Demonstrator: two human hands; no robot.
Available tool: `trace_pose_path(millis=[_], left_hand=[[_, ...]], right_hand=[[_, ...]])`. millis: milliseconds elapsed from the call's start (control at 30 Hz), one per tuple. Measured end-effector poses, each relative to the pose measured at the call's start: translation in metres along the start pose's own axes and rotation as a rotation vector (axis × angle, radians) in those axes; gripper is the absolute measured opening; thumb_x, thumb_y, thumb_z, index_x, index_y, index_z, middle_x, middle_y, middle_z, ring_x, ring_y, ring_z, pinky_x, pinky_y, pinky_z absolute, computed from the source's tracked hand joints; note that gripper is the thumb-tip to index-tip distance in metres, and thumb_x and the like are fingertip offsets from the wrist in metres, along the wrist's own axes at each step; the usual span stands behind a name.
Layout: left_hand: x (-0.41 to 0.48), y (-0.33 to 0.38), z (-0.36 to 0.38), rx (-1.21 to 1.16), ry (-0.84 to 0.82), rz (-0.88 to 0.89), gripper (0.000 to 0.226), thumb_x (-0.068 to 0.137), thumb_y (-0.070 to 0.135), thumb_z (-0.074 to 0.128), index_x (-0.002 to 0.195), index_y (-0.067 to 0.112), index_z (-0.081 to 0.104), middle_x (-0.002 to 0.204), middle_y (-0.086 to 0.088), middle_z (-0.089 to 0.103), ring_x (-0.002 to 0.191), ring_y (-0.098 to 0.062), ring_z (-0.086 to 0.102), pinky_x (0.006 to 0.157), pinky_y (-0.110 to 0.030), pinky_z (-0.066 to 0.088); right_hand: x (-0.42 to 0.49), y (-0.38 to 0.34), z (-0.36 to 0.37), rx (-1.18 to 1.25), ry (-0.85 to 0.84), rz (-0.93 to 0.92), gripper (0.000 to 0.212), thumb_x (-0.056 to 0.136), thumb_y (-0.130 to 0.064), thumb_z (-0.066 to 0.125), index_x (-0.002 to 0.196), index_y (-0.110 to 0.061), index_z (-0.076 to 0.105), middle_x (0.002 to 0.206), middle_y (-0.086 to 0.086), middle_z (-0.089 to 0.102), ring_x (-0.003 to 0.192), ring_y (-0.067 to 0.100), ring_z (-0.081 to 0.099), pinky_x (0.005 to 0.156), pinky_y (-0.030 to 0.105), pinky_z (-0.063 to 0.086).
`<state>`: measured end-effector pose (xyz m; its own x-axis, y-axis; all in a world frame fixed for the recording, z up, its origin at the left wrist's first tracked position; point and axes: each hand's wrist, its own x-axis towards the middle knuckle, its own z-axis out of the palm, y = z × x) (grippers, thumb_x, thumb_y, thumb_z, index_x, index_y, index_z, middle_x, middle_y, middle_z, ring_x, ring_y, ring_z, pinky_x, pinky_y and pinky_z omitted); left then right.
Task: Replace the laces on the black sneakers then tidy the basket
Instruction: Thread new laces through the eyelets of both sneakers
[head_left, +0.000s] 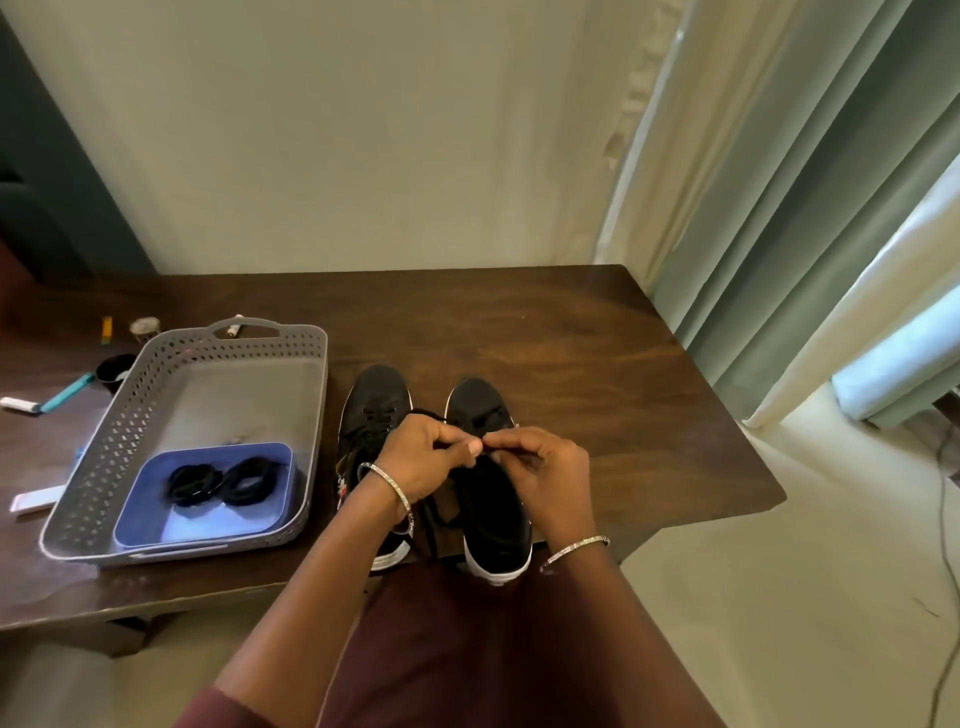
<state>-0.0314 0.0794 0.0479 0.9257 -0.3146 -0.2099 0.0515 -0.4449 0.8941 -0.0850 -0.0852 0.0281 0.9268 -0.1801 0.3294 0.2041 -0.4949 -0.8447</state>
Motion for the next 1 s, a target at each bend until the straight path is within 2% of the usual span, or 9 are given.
trace_pose_path(millis=[133,233,400,533,600,700,767,867,1000], left_hand=[[0.007,-0.004,0.004,0.036,0.122,-0.044,0.004,0.085,0.025,0.077,0.086,0.022,0.08,0.076,0.009,0.074,0.077,0.0,0.068,0.074,-0.015,0.051],[0.016,-0.005,0.009,0.036,0.196,-0.08,0.004,0.085,0.025,0.076,0.082,0.023,0.078,0.071,0.009,0.073,0.074,-0.001,0.067,0.071,-0.016,0.05],[0.029,-0.001,0.018,-0.216,0.023,-0.188,0.005,0.093,0.011,0.067,0.09,0.009,0.07,0.08,-0.008,0.072,0.063,-0.009,0.063,0.061,-0.02,0.053],[0.031,0.004,0.02,-0.373,-0.087,-0.268,0.013,0.097,0.009,0.061,0.103,0.001,0.068,0.075,-0.006,0.066,0.047,-0.002,0.049,0.042,-0.012,0.036],[0.033,0.001,0.021,-0.292,-0.04,-0.237,0.012,0.094,0.012,0.066,0.1,0.005,0.073,0.076,-0.003,0.069,0.057,-0.001,0.059,0.051,-0.01,0.042],[0.042,-0.006,0.02,-0.109,0.217,-0.17,0.004,0.085,0.021,0.076,0.085,0.021,0.08,0.078,0.004,0.075,0.085,-0.011,0.069,0.079,-0.022,0.052],[0.045,-0.007,0.021,-0.05,0.321,-0.163,0.008,0.082,0.026,0.079,0.074,0.028,0.079,0.069,0.011,0.073,0.08,-0.008,0.069,0.08,-0.024,0.052],[0.048,-0.004,0.029,-0.067,0.346,-0.136,0.012,0.081,0.029,0.079,0.069,0.029,0.077,0.062,0.012,0.071,0.07,-0.001,0.068,0.072,-0.022,0.051],[0.055,-0.002,0.045,0.001,0.295,-0.121,0.008,0.082,0.028,0.078,0.074,0.027,0.078,0.066,0.01,0.073,0.072,0.0,0.069,0.077,-0.026,0.056]], right_hand=[[0.011,0.012,0.013,-0.013,0.009,0.006,0.026,0.079,0.006,0.075,0.095,-0.015,0.079,0.093,-0.01,0.074,0.09,0.001,0.07,0.084,0.02,0.056],[0.017,0.019,0.02,-0.046,0.063,-0.026,0.025,0.078,0.007,0.075,0.095,-0.012,0.078,0.093,-0.008,0.072,0.09,0.0,0.069,0.082,0.017,0.055],[0.016,0.027,0.022,-0.036,0.099,-0.053,0.025,0.079,0.007,0.074,0.094,-0.012,0.079,0.095,-0.01,0.072,0.09,0.001,0.069,0.081,0.019,0.056],[0.018,0.03,0.013,0.038,0.043,-0.027,0.031,0.085,0.008,0.068,0.105,-0.015,0.077,0.105,-0.014,0.072,0.1,0.0,0.069,0.088,0.023,0.056],[0.018,0.028,0.011,0.109,0.041,0.055,0.037,0.088,0.009,0.062,0.112,-0.015,0.075,0.11,-0.009,0.074,0.101,0.003,0.07,0.087,0.022,0.056],[0.021,0.03,0.008,0.101,0.138,0.292,0.036,0.086,0.002,0.063,0.109,-0.024,0.073,0.097,-0.014,0.075,0.084,0.008,0.072,0.073,0.023,0.058],[0.025,0.032,0.008,-0.046,-0.009,0.409,0.031,0.081,-0.011,0.071,0.108,-0.027,0.071,0.095,-0.016,0.071,0.086,0.005,0.067,0.078,0.023,0.056],[0.029,0.037,0.021,-0.386,-0.343,0.326,0.034,0.076,-0.027,0.075,0.108,-0.019,0.069,0.098,-0.004,0.061,0.097,0.016,0.059,0.079,0.024,0.047],[0.041,0.042,0.037,-0.534,-0.293,0.279,0.016,0.088,-0.022,0.062,0.099,-0.01,0.062,0.104,0.011,0.059,0.097,0.031,0.057,0.072,0.031,0.04]])
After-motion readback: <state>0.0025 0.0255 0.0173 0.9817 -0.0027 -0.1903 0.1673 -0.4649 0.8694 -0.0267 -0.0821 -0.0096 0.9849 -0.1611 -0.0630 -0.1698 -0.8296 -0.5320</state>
